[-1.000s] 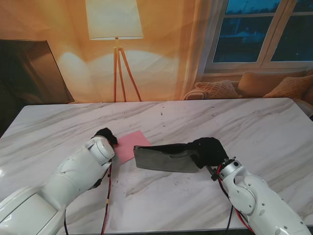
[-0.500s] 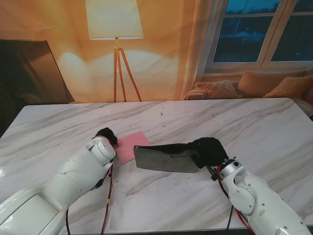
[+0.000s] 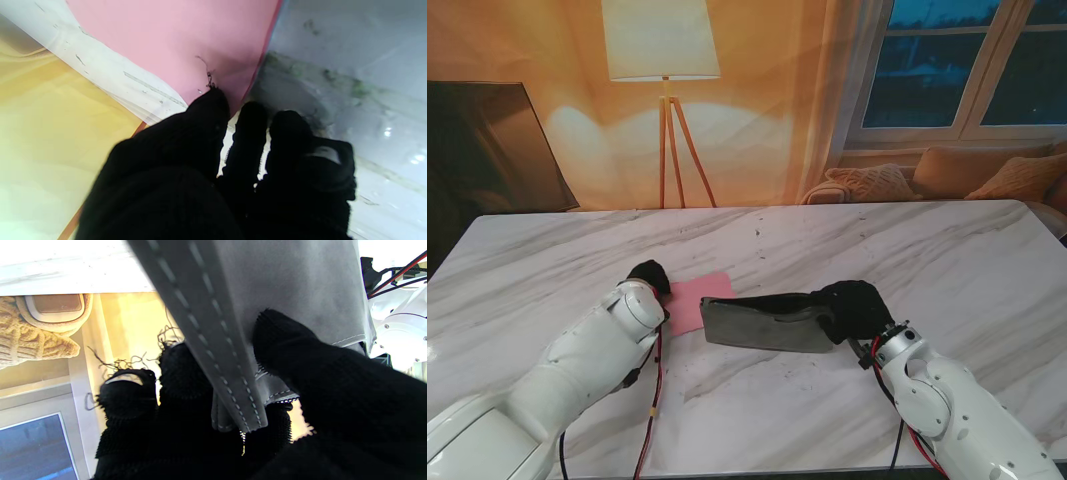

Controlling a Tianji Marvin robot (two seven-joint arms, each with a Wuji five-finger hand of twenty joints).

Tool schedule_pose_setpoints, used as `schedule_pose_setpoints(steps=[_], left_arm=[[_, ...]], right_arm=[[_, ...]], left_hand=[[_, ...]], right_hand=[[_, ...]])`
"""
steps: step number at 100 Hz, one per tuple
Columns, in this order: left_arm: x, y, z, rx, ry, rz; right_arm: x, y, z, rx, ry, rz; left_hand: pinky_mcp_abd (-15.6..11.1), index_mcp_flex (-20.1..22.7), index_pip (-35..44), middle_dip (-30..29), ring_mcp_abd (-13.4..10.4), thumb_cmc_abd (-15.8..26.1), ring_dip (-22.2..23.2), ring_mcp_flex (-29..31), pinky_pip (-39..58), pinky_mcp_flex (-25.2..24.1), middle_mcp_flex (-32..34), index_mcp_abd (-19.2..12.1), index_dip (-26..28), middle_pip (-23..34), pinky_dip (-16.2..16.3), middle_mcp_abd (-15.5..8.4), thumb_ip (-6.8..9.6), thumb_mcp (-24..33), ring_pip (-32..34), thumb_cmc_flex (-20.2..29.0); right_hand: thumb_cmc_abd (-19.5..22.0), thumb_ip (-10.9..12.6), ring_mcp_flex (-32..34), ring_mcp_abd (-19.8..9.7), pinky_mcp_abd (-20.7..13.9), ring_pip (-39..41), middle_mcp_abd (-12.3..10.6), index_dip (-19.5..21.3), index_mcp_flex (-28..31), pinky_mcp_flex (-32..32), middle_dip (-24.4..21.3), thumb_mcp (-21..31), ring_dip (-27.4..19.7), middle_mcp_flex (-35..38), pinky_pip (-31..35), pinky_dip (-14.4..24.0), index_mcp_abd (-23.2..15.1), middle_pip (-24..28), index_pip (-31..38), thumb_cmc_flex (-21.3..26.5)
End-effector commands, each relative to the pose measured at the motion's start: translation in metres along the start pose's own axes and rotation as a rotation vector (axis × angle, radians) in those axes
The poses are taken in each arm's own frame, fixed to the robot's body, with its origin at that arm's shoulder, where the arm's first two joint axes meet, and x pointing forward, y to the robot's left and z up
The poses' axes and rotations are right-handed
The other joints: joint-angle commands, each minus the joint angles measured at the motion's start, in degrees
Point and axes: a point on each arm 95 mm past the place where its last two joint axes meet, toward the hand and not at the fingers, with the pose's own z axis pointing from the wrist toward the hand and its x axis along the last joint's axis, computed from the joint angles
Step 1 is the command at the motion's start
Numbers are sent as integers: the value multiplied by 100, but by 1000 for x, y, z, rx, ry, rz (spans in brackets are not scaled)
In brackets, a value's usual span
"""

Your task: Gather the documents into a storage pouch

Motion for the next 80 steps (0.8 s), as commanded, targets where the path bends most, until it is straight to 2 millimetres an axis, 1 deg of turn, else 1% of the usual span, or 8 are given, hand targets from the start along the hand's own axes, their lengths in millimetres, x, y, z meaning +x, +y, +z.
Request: schedule_pose_setpoints(steps=[1, 9, 23, 27, 29, 41, 70, 80], left_arm=[[-4, 6, -3, -7, 5, 0], [-3, 3, -3, 21, 25, 4], [1, -1, -8, 53, 66, -12], [2, -3, -10, 58, 80, -15], [3, -5, -11, 59, 87, -17], [5, -15, -19, 72, 129, -1], [11, -44, -41, 110, 215, 8], [13, -54, -51, 127, 245, 13]], right_arm=[[0, -2, 0, 13, -3, -3], [0, -2, 0, 13, -3, -3], [0, -2, 0, 13, -4, -4], [0, -2, 0, 13, -4, -4], [0, -2, 0, 13, -4, -4], [0, -1, 0, 11, -4, -5], [0, -1, 0, 8, -2, -5], [0, -1, 0, 8, -1, -5]], left_hand=[[-236, 218, 572, -728, 927, 494, -205, 503, 258, 305, 493, -569, 663, 194, -235, 229, 124, 4, 4, 537], [-166, 446, 540, -917, 915, 602, -197, 870, 487, 608, 730, -877, 861, 829, -643, 260, 167, 192, 225, 418], [-185, 597, 562, -565, 889, 664, 29, 847, 521, 556, 730, -941, 1007, 1111, -768, 234, 207, 178, 497, 464], [-209, 601, 573, -463, 876, 670, 108, 765, 496, 412, 694, -916, 1061, 1162, -730, 212, 220, 140, 545, 486], [-232, 611, 554, -369, 872, 683, 228, 721, 428, 337, 688, -903, 1133, 1151, -526, 201, 249, 80, 540, 520], [-302, 717, 528, -248, 822, 618, 356, 740, 345, 209, 737, -936, 1174, 1163, -51, 122, 209, 165, 578, 510], [-391, 640, 554, -107, 754, 721, 447, 729, 382, 201, 704, -859, 1245, 1246, -1, 98, 230, 99, 699, 534], [-485, 538, 581, 20, 686, 917, 574, 619, 371, 81, 575, -809, 1421, 1339, 141, 114, 348, -193, 790, 641]], right_hand=[[329, -41, 22, -286, -24, -69, 66, 227, 479, -44, 30, 2, -24, 119, 96, -79, -30, 64, 643, 170], [327, -42, 21, -285, -23, -72, 63, 227, 483, -44, 30, 2, -24, 122, 95, -80, -29, 65, 645, 166], [326, -42, 20, -283, -21, -78, 65, 225, 485, -47, 29, 3, -26, 126, 91, -82, -27, 63, 645, 166], [333, -42, 19, -282, -21, -79, 69, 224, 485, -49, 29, 3, -26, 124, 90, -83, -36, 62, 643, 166], [331, -41, 19, -282, -21, -79, 70, 224, 483, -51, 29, 4, -26, 125, 88, -83, -31, 62, 643, 169], [329, -41, 18, -281, -19, -81, 72, 224, 484, -53, 29, 5, -26, 126, 85, -85, -22, 61, 644, 167], [325, -42, 15, -280, -18, -90, 72, 221, 487, -54, 31, 9, -29, 130, 83, -87, -26, 61, 644, 164], [325, -43, 15, -280, -18, -91, 73, 222, 492, -54, 31, 10, -28, 133, 83, -87, -28, 61, 646, 160]])
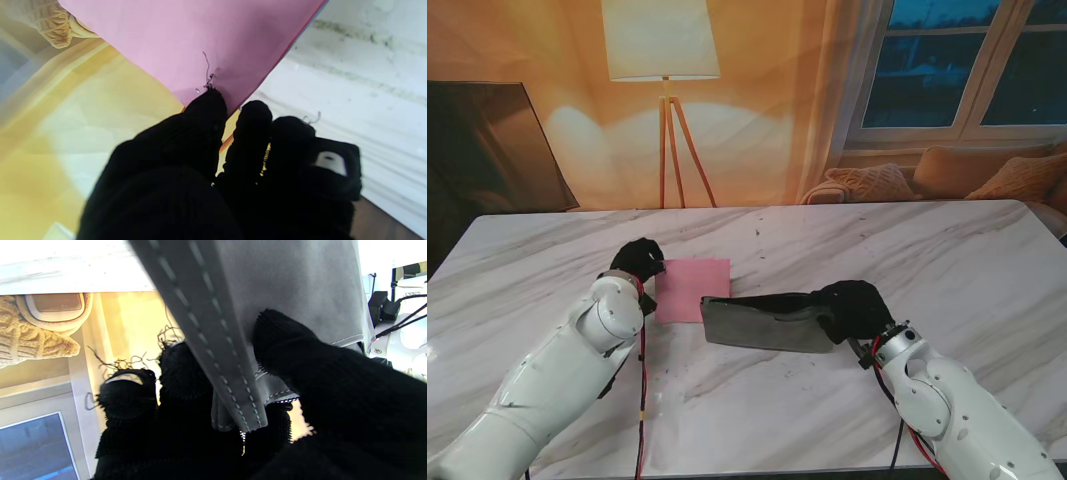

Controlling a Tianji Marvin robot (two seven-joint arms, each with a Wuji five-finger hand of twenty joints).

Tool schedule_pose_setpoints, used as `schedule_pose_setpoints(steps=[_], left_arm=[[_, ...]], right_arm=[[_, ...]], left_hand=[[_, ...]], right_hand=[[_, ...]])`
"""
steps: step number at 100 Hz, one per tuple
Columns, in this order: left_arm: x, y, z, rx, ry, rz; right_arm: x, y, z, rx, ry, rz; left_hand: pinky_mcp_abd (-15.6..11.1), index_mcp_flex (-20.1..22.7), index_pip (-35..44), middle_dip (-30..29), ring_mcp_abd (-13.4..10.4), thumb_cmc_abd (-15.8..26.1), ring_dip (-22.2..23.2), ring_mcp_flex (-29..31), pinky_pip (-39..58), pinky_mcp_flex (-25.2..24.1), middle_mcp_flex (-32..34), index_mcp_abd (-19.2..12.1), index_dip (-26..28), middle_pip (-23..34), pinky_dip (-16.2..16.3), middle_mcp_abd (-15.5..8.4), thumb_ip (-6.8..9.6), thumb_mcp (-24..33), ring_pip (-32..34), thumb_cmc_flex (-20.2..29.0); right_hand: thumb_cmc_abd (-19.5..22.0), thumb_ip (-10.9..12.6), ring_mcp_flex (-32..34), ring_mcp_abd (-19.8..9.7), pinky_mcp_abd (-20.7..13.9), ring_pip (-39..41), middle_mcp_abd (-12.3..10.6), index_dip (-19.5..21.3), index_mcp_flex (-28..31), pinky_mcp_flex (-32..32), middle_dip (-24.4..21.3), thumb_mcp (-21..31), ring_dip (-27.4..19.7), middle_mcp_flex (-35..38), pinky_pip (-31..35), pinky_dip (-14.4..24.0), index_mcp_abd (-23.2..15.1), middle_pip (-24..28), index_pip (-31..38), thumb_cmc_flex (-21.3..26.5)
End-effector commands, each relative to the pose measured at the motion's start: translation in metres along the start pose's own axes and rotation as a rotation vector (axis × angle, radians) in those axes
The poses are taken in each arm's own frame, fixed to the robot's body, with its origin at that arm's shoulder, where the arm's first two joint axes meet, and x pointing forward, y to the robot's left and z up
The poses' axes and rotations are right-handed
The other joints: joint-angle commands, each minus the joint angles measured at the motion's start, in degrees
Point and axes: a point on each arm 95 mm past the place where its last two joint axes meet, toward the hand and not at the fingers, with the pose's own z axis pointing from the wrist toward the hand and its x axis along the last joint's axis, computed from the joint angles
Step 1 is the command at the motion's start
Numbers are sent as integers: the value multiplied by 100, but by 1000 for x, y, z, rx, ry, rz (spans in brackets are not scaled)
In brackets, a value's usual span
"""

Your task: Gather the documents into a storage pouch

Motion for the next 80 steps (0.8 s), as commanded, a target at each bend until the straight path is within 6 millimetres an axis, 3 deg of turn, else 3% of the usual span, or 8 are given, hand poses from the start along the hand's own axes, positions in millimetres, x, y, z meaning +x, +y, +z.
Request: schedule_pose_setpoints(steps=[1, 7, 29, 80], left_arm=[[0, -10, -4, 4, 15, -3], [2, -16, -8, 15, 31, 8], [9, -37, -28, 62, 95, 16], [40, -80, -72, 159, 234, -19]], right_arm=[[0, -2, 0, 11, -1, -4], [1, -2, 0, 11, -2, -3], [3, -2, 1, 15, -4, 11], [8, -4, 3, 26, -13, 46]], left_hand=[[-692, 481, 954, 167, 671, 755, 178, 50, 112, -336, -5, -653, 753, 174, 244, -6, 372, 16, 453, 656], [-762, 412, 975, 250, 600, 889, 277, -25, 50, -469, -91, -635, 905, 267, 502, -26, 457, -182, 521, 741], [-843, 387, 1012, 296, 547, 945, 335, 0, 101, -534, -90, -589, 993, 364, 700, -38, 536, -236, 609, 772], [-901, 449, 1005, 257, 564, 854, 338, 42, 121, -458, 21, -580, 1012, 385, 758, -110, 552, -25, 616, 637]], right_hand=[[324, -43, 15, -280, -18, -73, 73, 222, 492, -51, 31, 10, -26, 134, 85, -61, -29, 60, 646, 160], [324, -44, 15, -280, -18, -73, 70, 221, 491, -51, 31, 8, -26, 135, 85, -61, -29, 60, 646, 156], [322, -56, 60, -259, -11, -46, 98, 217, 481, -30, 39, 37, -19, 168, 116, -52, 40, 79, 642, 74], [319, -150, 96, -200, 3, 38, 205, 132, 403, -32, 30, 222, 1, 187, 197, -25, 379, 91, 546, -203]])
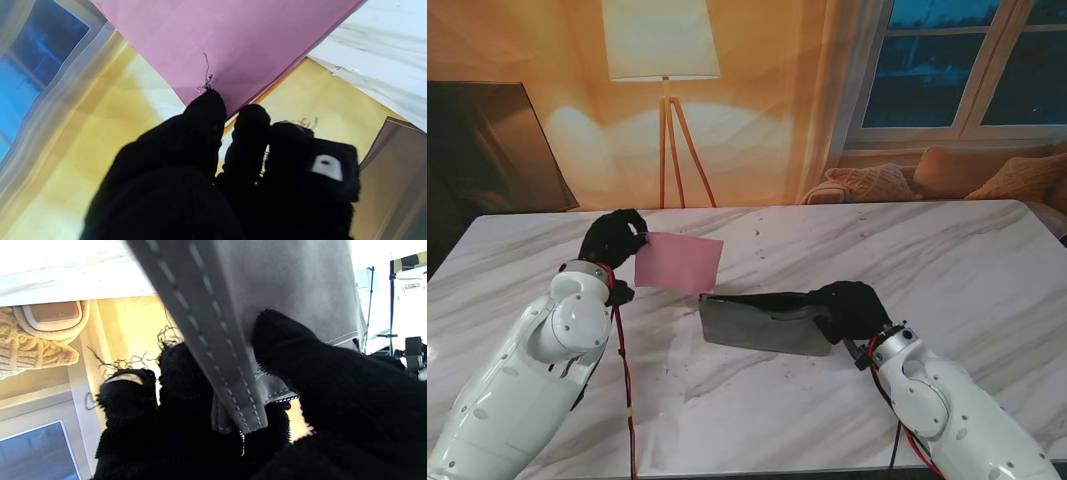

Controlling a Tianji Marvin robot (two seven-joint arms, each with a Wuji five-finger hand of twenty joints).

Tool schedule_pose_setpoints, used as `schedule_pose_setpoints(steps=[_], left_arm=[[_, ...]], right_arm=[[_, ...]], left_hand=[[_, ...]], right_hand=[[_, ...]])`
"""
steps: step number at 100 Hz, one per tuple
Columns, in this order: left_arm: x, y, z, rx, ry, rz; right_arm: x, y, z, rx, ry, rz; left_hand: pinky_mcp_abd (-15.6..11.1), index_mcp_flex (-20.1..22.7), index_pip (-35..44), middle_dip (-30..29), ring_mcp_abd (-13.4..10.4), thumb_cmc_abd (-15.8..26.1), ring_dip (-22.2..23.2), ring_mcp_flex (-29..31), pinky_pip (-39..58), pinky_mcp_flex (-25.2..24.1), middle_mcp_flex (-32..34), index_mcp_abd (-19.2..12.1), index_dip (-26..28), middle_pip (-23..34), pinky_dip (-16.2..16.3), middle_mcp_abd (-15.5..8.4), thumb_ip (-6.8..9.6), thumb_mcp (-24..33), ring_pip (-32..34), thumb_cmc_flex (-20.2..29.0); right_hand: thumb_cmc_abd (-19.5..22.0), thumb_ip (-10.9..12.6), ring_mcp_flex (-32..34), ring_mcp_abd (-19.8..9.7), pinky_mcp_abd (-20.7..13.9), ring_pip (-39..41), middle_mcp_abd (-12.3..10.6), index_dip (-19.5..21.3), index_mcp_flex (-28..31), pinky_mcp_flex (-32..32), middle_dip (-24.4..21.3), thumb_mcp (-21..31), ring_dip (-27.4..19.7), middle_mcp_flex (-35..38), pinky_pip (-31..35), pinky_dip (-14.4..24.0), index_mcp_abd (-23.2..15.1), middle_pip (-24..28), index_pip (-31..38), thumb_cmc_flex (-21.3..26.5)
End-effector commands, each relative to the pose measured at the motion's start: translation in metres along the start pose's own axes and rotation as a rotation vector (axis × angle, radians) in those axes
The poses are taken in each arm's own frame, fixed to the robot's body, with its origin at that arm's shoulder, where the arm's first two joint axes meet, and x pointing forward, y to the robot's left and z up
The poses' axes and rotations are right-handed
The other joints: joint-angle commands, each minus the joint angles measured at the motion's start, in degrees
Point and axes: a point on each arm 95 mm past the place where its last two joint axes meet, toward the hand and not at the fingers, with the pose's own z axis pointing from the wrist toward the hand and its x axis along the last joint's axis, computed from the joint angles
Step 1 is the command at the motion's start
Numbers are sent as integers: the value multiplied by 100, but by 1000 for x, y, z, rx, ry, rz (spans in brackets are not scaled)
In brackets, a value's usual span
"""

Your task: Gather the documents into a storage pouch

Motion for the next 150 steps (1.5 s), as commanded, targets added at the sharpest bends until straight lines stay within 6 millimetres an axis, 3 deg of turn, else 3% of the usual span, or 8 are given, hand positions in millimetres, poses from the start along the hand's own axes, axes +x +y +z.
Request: schedule_pose_setpoints(steps=[1, 19, 45, 75, 107, 150], left_arm=[[9, -7, -4, 3, 32, -13], [23, -21, -14, 30, 90, -14], [44, -44, -24, 55, 141, -73], [71, -57, -35, 34, 193, -142], [95, -43, -37, -20, 233, -187], [117, -13, -25, -84, 246, -164]], right_arm=[[4, -3, 0, 19, -3, 1], [5, -3, 1, 24, -9, 13], [6, -4, 2, 28, 8, 37], [7, -5, 1, 31, 12, 44], [7, -5, 1, 29, 9, 43], [7, -5, 0, 23, 7, 47]], left_hand=[[-892, 521, 1068, 74, 569, 713, 102, 210, 115, -198, 122, -561, 790, 114, 137, -58, 501, 345, 376, 510], [-935, 512, 1054, 76, 506, 689, 105, 267, 125, -184, 150, -608, 787, 109, 152, -115, 500, 353, 389, 480], [-923, 604, 1007, 73, 537, 544, 74, 363, 170, -110, 294, -604, 709, 43, 133, -151, 463, 600, 355, 370], [-1003, 588, 996, 85, 487, 556, 67, 381, 174, -99, 313, -653, 691, 4, 101, -201, 459, 626, 343, 329], [-995, 582, 987, 107, 501, 554, 68, 404, 210, -64, 339, -656, 685, -26, 84, -183, 468, 629, 347, 313], [-993, 593, 990, 41, 532, 424, 72, 634, 434, 236, 479, -627, 498, 98, -72, -102, 518, 911, 488, 97]], right_hand=[[317, -153, 97, -199, 3, 37, 196, 130, 401, -34, 29, 218, 2, 185, 200, -23, 226, 76, 543, -195], [360, -171, 99, -188, 13, 61, 236, 110, 362, -43, 32, 194, 9, 151, 226, -8, 293, 78, 505, -249], [369, -193, 38, -144, 26, 69, 247, 77, 292, -103, 23, 279, 19, 59, 209, 9, 355, 105, 432, -724], [432, -183, 14, -132, 26, 68, 261, 52, 270, -135, 15, 242, 25, 14, 204, 29, 397, 119, 403, -841], [476, -183, 3, -127, 26, 69, 278, 47, 278, -161, 6, 194, 31, 6, 200, 47, 405, 127, 403, -851], [519, -166, -14, -92, 36, 77, 318, 36, 283, -196, -6, 125, 37, -10, 206, 71, 476, 135, 392, -907]])
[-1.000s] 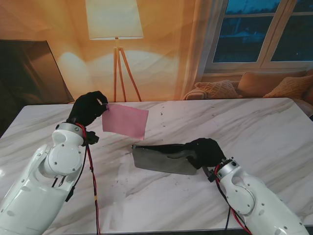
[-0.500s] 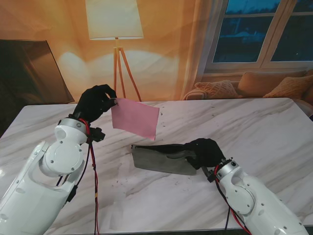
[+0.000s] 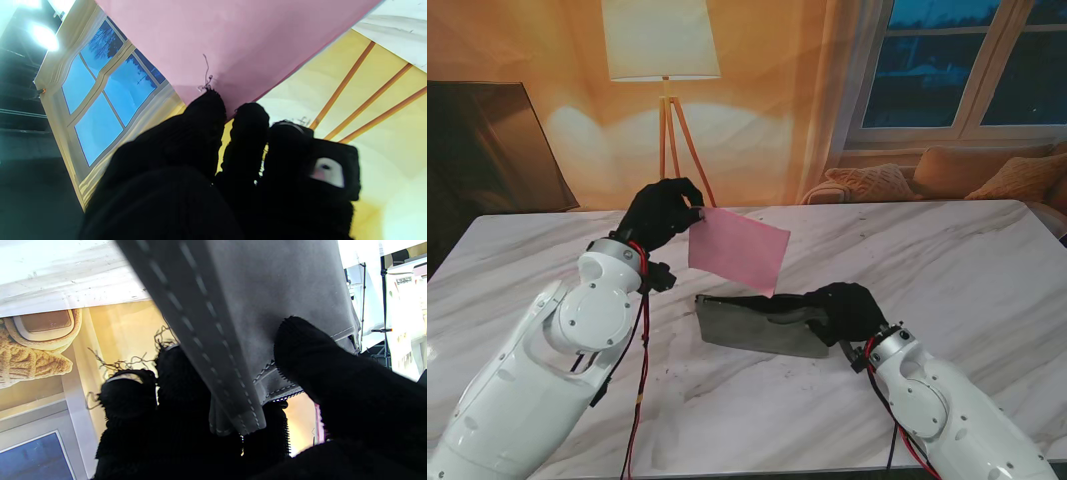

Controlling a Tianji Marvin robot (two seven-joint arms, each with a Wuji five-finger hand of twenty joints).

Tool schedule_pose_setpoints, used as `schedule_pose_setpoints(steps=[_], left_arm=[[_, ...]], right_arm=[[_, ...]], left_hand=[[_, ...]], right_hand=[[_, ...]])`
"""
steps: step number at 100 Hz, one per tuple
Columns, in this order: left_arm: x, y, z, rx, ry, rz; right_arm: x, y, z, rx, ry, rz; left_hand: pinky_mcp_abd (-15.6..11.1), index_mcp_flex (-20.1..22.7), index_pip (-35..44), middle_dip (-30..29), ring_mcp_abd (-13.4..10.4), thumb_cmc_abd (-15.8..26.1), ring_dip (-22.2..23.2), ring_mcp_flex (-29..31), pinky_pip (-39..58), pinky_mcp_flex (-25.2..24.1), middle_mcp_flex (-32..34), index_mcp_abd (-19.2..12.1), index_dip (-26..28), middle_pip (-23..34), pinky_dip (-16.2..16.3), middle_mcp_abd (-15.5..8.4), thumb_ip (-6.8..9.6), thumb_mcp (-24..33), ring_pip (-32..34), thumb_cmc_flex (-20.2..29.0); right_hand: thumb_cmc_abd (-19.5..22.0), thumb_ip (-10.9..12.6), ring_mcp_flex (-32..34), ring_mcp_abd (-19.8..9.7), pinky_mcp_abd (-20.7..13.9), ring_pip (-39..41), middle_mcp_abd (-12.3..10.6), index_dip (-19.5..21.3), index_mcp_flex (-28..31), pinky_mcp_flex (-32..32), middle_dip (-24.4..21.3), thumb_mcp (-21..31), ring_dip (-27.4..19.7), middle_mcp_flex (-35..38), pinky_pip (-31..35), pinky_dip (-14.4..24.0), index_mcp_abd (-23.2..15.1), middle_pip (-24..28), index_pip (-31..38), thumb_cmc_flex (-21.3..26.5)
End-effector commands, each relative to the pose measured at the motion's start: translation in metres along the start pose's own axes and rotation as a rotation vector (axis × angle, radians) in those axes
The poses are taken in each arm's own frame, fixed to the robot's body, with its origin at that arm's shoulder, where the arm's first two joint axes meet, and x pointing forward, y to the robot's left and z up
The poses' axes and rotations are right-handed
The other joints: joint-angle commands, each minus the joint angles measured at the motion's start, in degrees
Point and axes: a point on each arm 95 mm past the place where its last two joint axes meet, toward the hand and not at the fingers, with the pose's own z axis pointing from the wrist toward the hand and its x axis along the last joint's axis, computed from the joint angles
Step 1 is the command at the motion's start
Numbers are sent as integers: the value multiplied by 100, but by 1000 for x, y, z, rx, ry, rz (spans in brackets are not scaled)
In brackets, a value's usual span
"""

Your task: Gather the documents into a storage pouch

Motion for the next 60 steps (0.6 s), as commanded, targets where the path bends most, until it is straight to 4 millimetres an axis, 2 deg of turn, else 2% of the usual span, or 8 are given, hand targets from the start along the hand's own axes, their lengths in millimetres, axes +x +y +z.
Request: schedule_pose_setpoints(steps=[1, 32, 60], left_arm=[[5, 6, 3, -17, 2, -4], [12, 21, 9, -63, 1, 28], [14, 20, 8, -77, 4, 23]], right_arm=[[2, -3, -1, 13, -3, 3], [2, -3, -1, 8, -6, 9], [1, -4, -1, 9, -14, 12]], left_hand=[[-964, 590, 991, 39, 580, 460, 71, 452, 308, 18, 228, -623, 484, 102, -71, 30, 519, 696, 395, 192], [-977, 579, 1045, 2, 594, 447, 51, 502, 396, 103, 251, -592, 369, 166, -174, 63, 550, 777, 457, 141], [-975, 588, 1088, -9, 596, 444, 41, 513, 429, 109, 261, -588, 323, 196, -220, 61, 573, 792, 482, 128]], right_hand=[[149, -122, -14, -190, 29, -10, 183, 33, 277, -64, -6, 36, 32, 0, 207, 72, 149, 89, 259, -163], [171, -109, -12, -165, 50, 7, 217, 12, 279, -67, -20, -4, 35, -4, 227, 90, 205, 97, 237, -192], [190, -103, -16, -155, 51, 10, 237, 6, 282, -81, -34, -32, 34, -15, 228, 96, 225, 103, 233, -202]])
